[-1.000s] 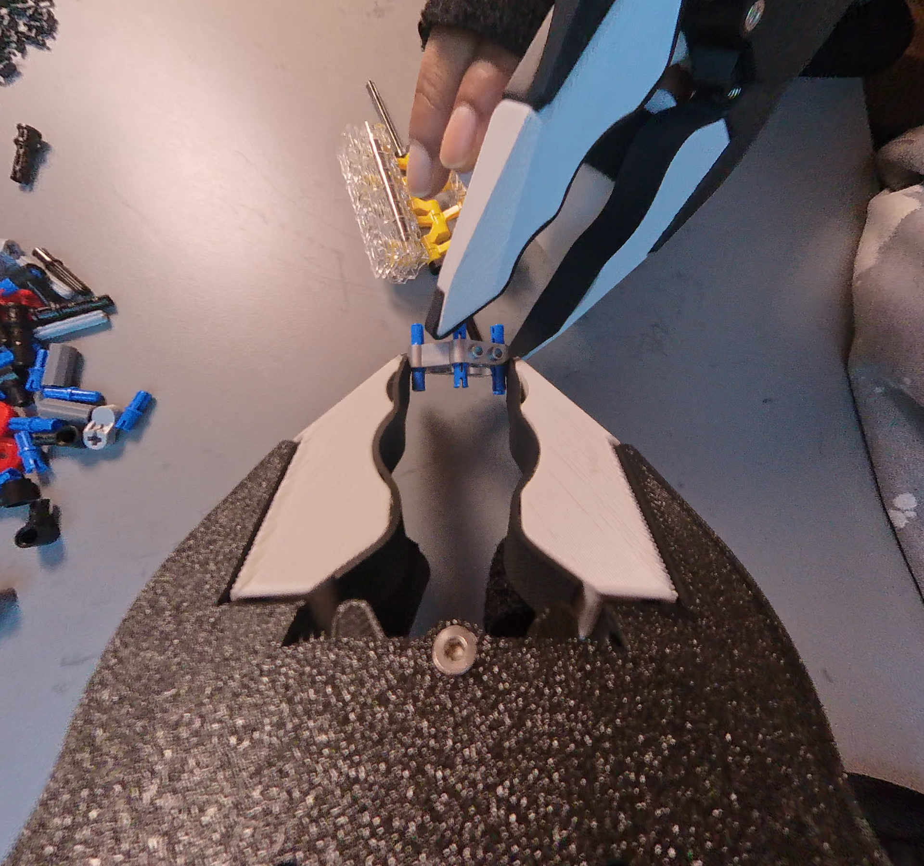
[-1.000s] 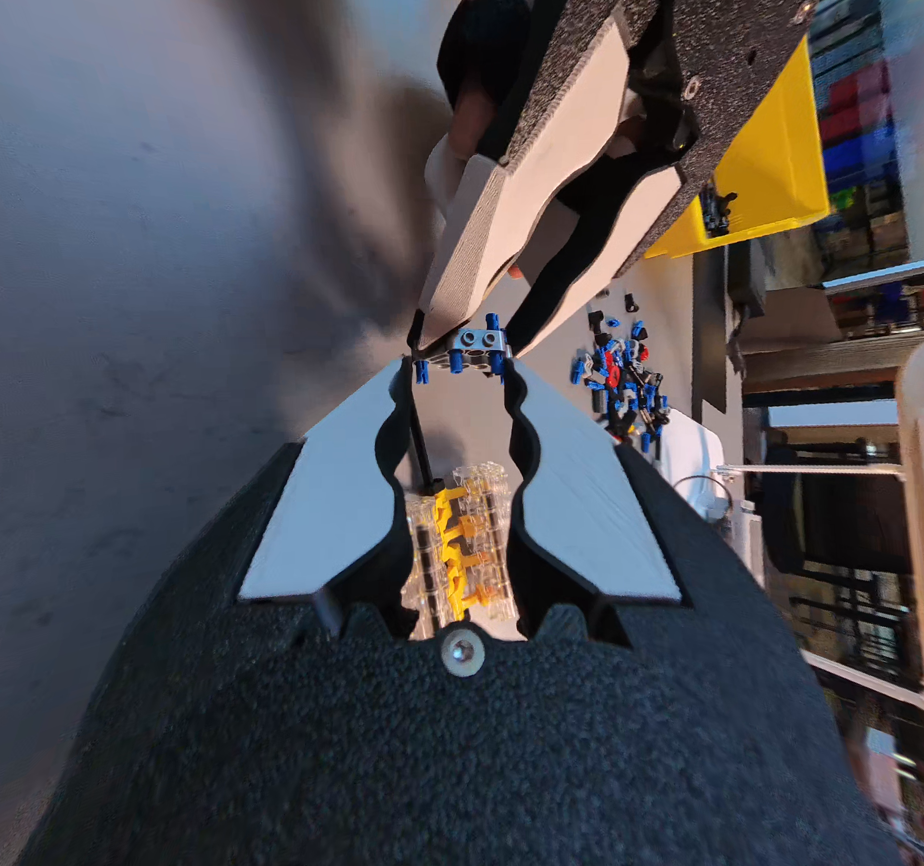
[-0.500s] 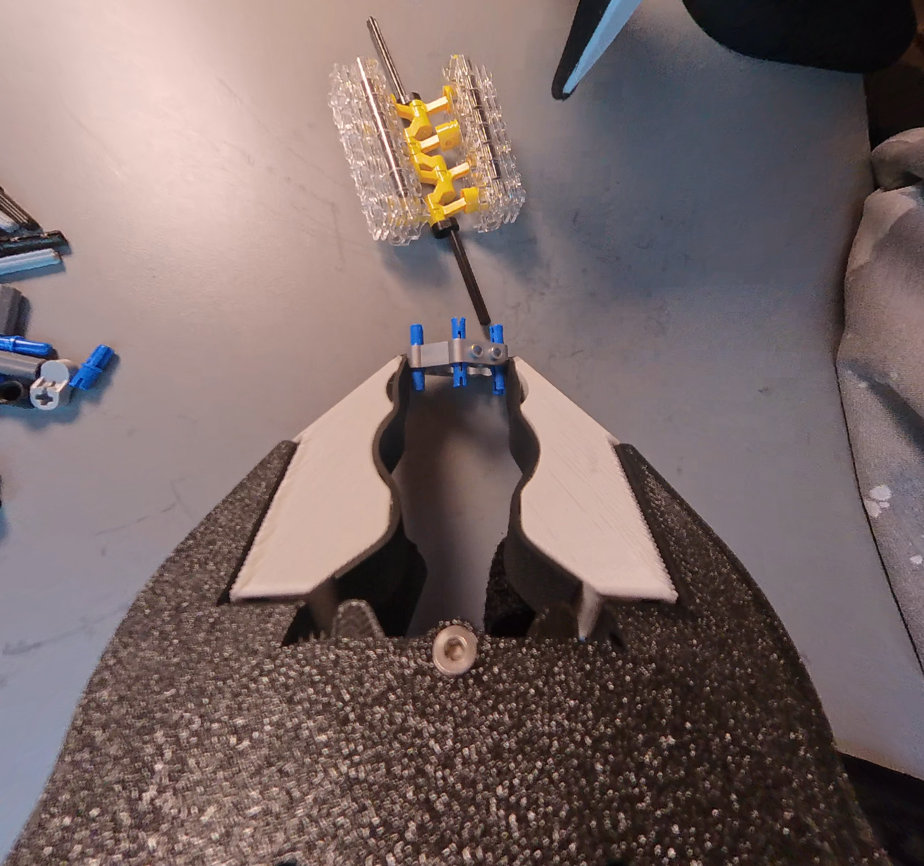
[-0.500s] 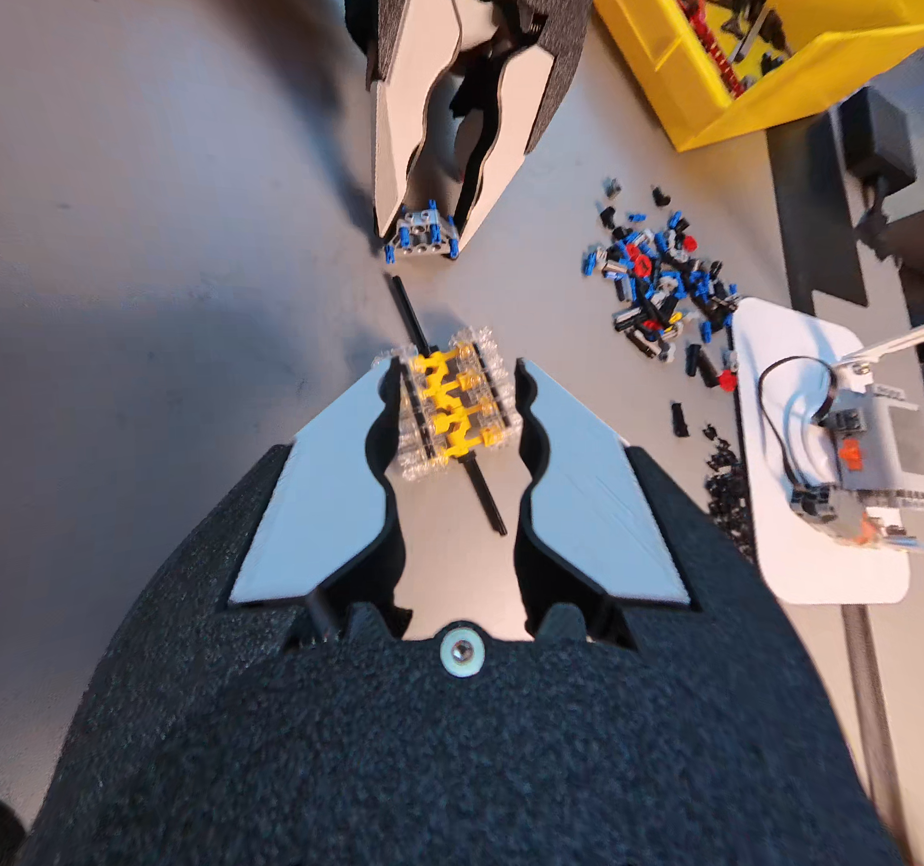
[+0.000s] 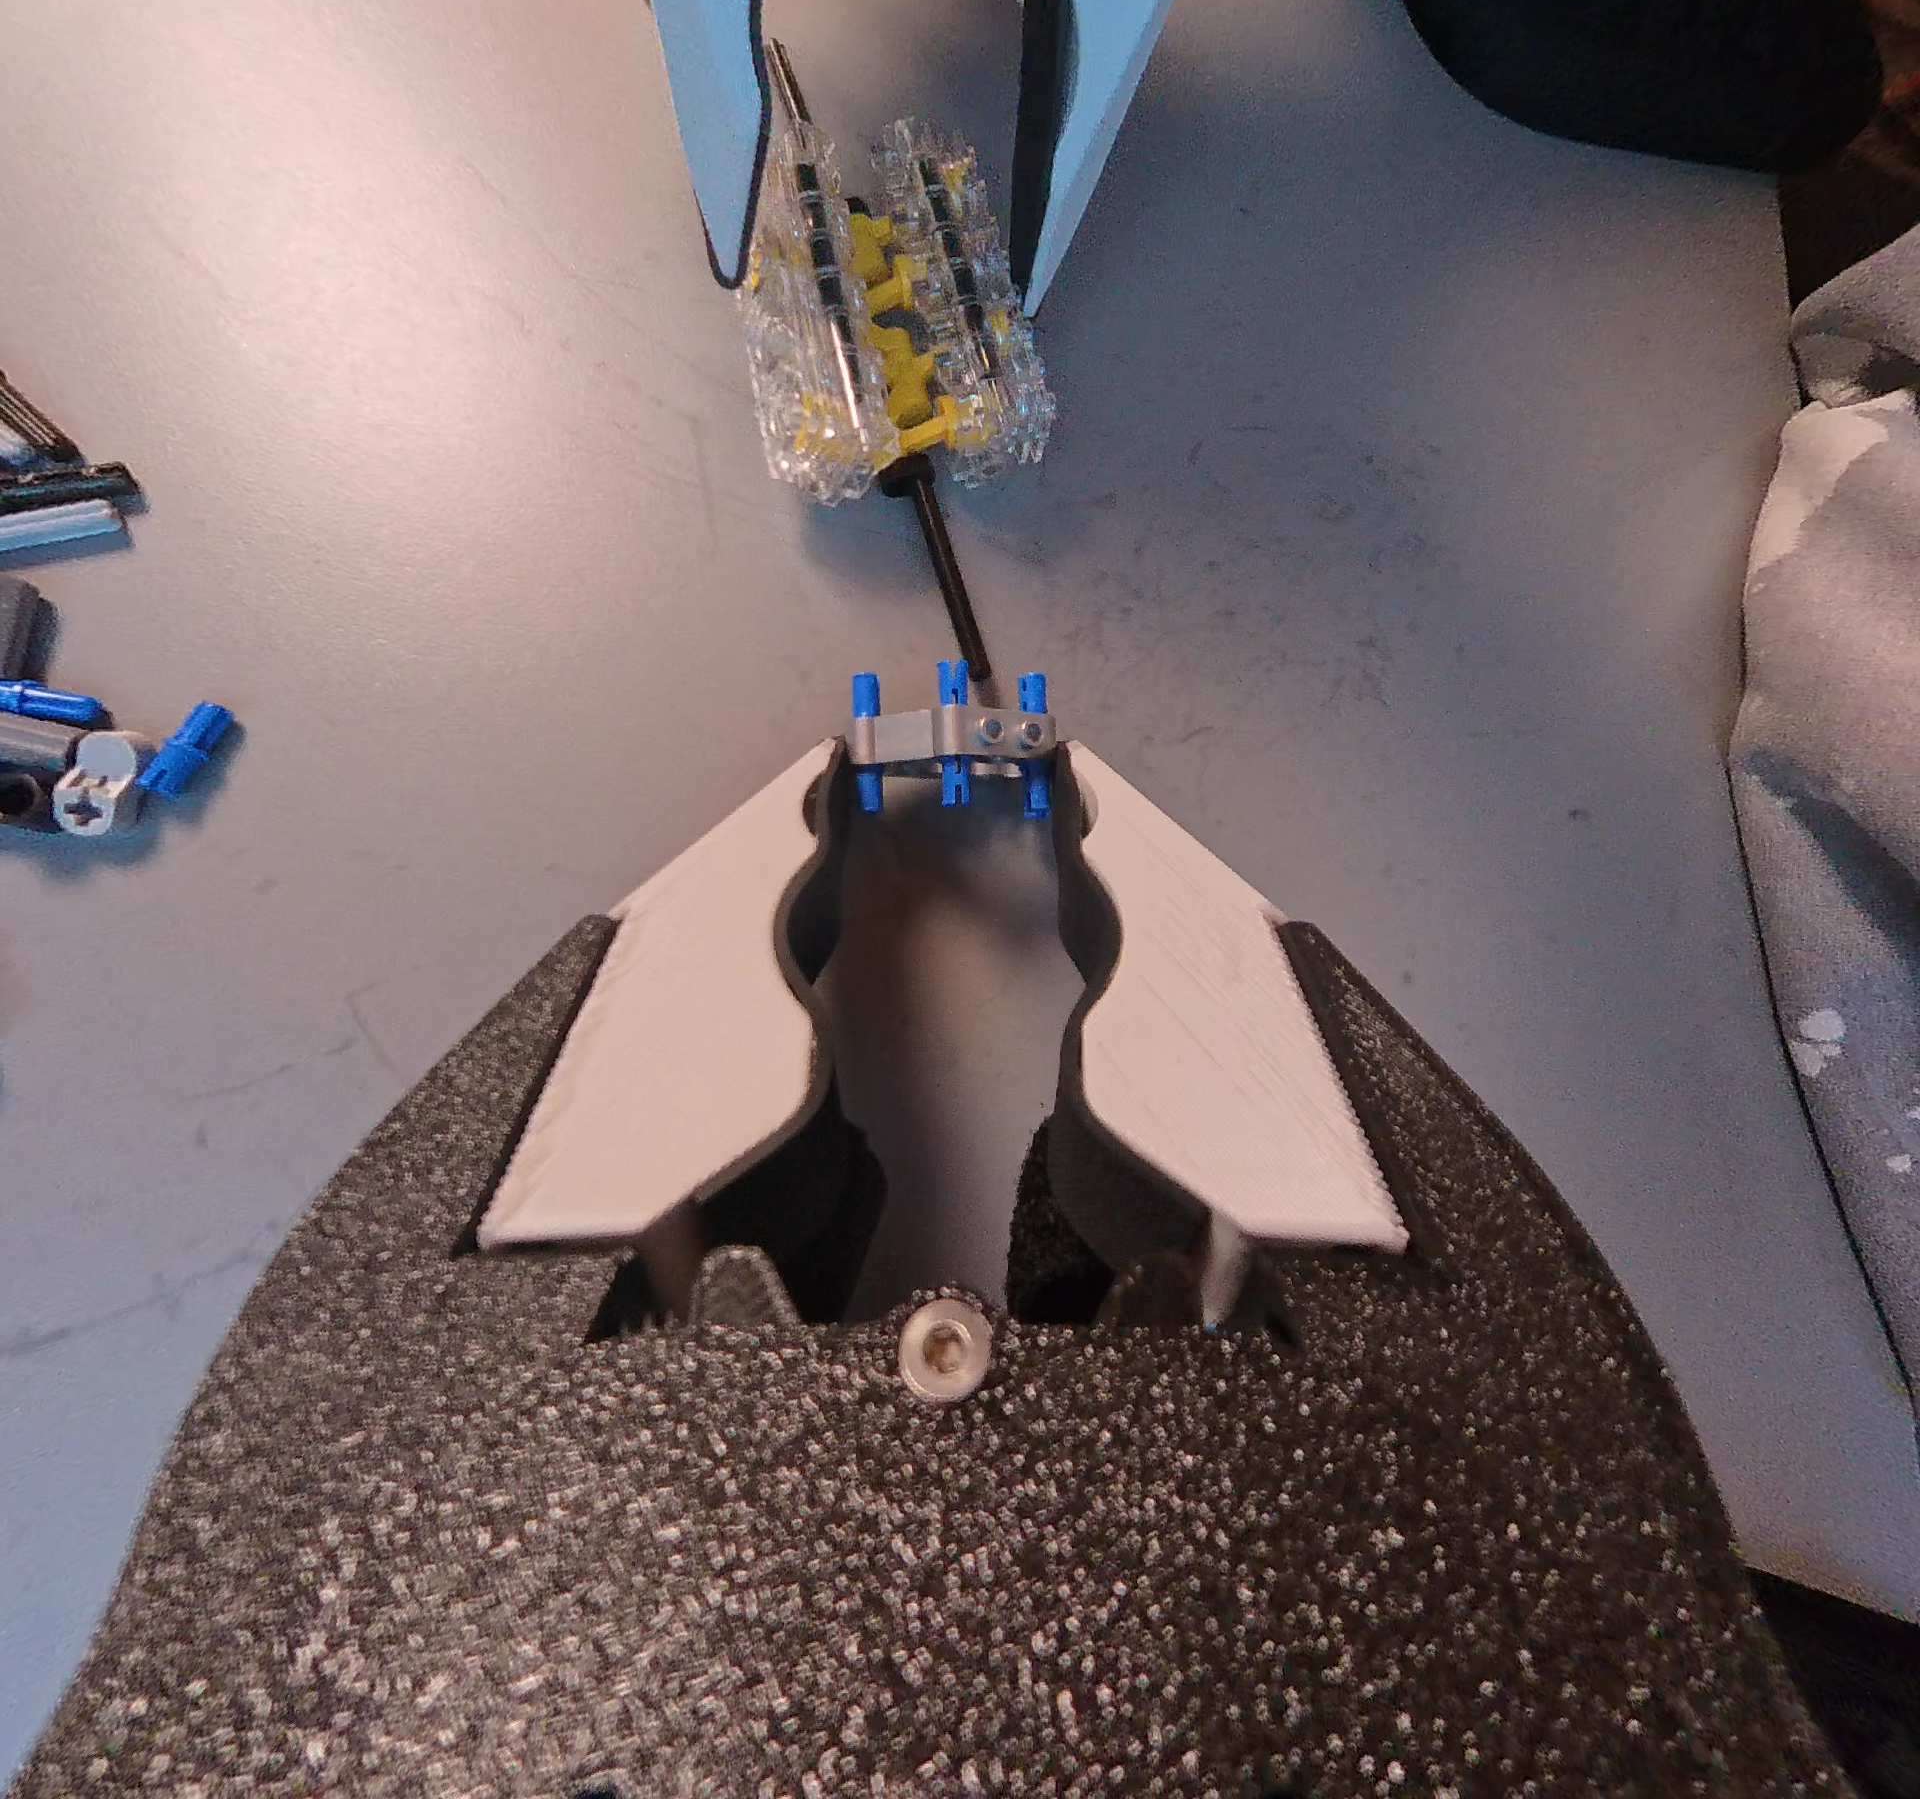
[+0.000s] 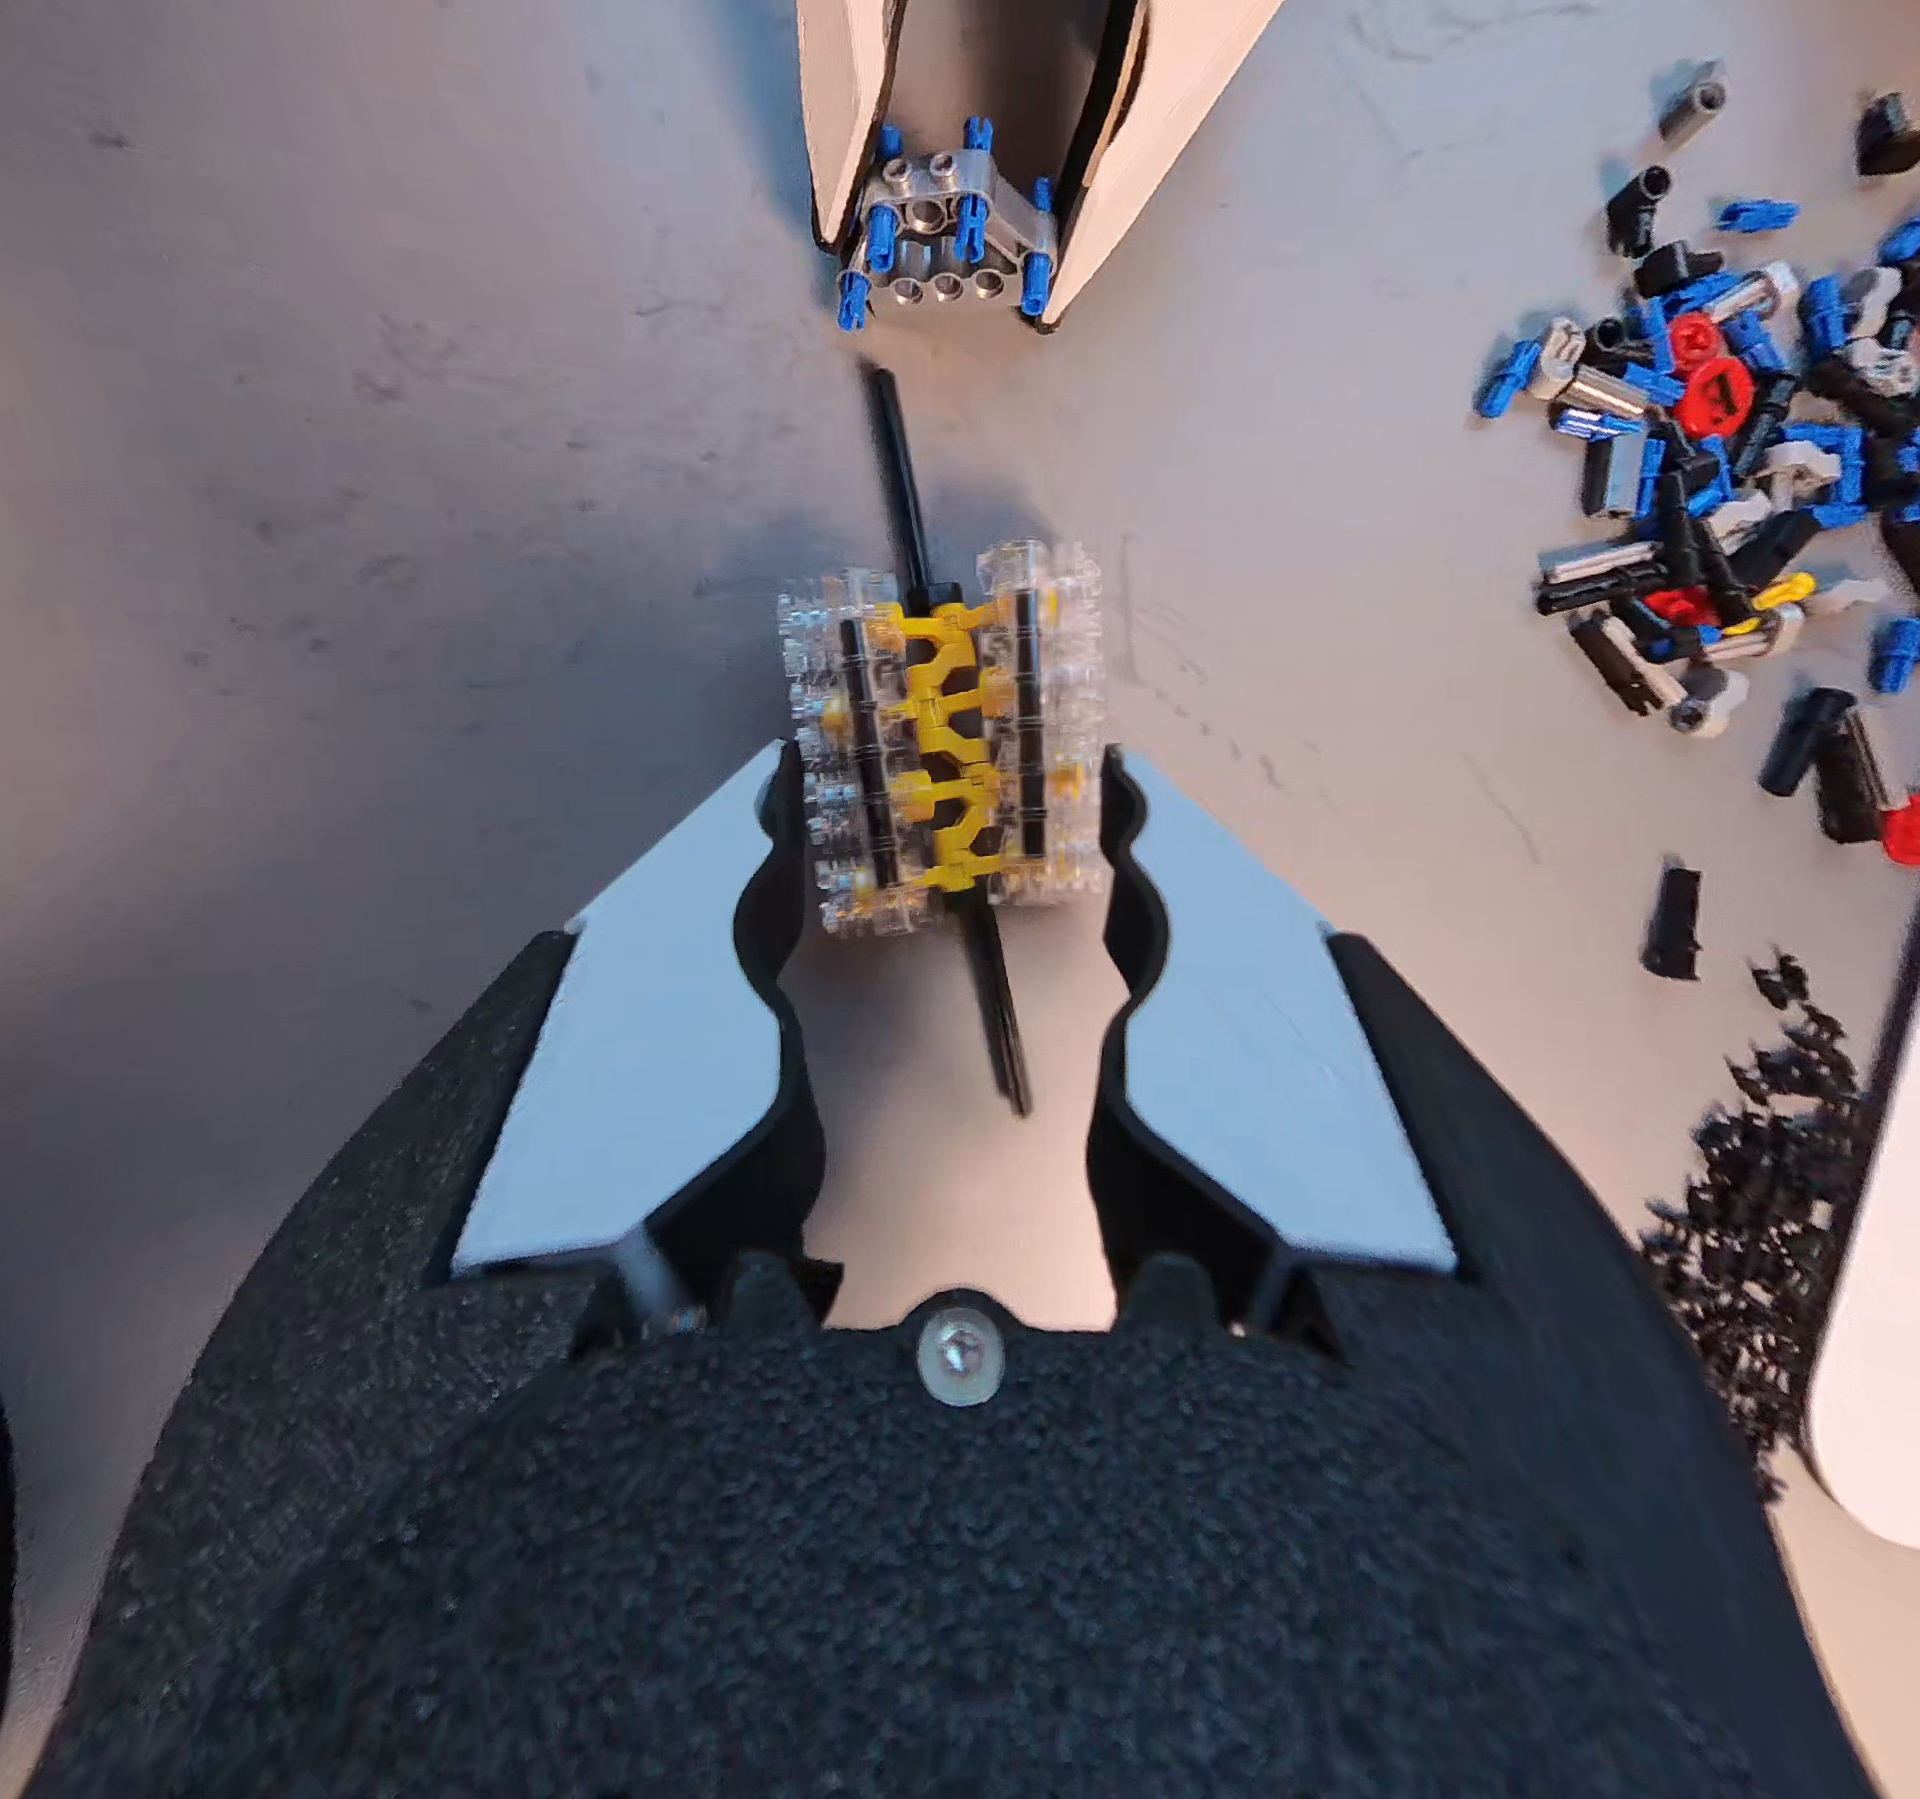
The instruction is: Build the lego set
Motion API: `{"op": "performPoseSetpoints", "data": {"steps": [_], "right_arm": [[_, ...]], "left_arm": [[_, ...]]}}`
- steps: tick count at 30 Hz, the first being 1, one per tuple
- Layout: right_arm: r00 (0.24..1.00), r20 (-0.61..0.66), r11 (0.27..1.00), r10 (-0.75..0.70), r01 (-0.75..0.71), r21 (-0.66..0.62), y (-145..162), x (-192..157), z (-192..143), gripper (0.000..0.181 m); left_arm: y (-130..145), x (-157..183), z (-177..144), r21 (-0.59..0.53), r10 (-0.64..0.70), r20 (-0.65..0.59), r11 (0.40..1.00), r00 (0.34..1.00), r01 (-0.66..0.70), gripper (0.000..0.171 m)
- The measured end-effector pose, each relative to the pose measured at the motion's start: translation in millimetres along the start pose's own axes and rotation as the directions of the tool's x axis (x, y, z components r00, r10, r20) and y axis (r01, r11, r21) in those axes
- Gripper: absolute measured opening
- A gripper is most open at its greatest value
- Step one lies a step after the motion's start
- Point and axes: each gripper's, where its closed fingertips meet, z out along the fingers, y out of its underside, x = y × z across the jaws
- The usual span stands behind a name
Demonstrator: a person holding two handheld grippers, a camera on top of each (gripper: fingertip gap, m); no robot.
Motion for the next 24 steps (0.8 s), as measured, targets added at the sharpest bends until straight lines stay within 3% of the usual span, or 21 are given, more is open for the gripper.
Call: {"op": "performPoseSetpoints", "data": {"steps": [6, 15, 24], "right_arm": [[0.998, 0.055, 1.0, 0.008, -0.007, -0.017, -1.7, 1.7, -0.2, 0.048], [0.978, 0.158, 0.99, 0.139, -0.142, 0.005, -4.9, 4.7, -2.5, 0.038], [0.972, 0.148, 0.983, 0.181, -0.182, -0.012, -4.9, 4.5, -2.6, 0.038]], "left_arm": [[0.0, 0.3, 0.2, 0.004, 0.003, -0.011, 1.0, 1.0, -0.003, 0.038], [0.2, 0.6, 0.1, 0.014, -0.004, -0.019, 1.0, 1.0, 0.004, 0.038], [-0.3, 0.2, -0.1, 0.009, -0.028, -0.019, 1.0, 0.999, 0.029, 0.038]]}}
